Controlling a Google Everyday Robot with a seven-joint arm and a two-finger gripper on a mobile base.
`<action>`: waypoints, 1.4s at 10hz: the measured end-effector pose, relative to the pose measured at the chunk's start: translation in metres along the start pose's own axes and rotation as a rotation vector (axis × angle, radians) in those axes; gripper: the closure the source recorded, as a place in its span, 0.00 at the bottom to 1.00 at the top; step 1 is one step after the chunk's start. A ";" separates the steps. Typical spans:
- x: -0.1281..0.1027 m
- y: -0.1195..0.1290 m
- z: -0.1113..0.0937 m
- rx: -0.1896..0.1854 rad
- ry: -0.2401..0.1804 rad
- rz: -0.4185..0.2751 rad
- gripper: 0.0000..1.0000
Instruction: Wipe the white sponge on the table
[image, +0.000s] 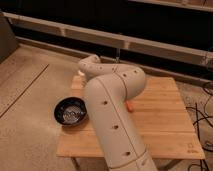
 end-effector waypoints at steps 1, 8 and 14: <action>0.002 0.009 -0.003 -0.025 -0.009 0.008 0.81; 0.081 0.011 0.017 -0.206 0.071 0.232 0.81; 0.148 -0.063 0.007 -0.078 0.121 0.373 0.81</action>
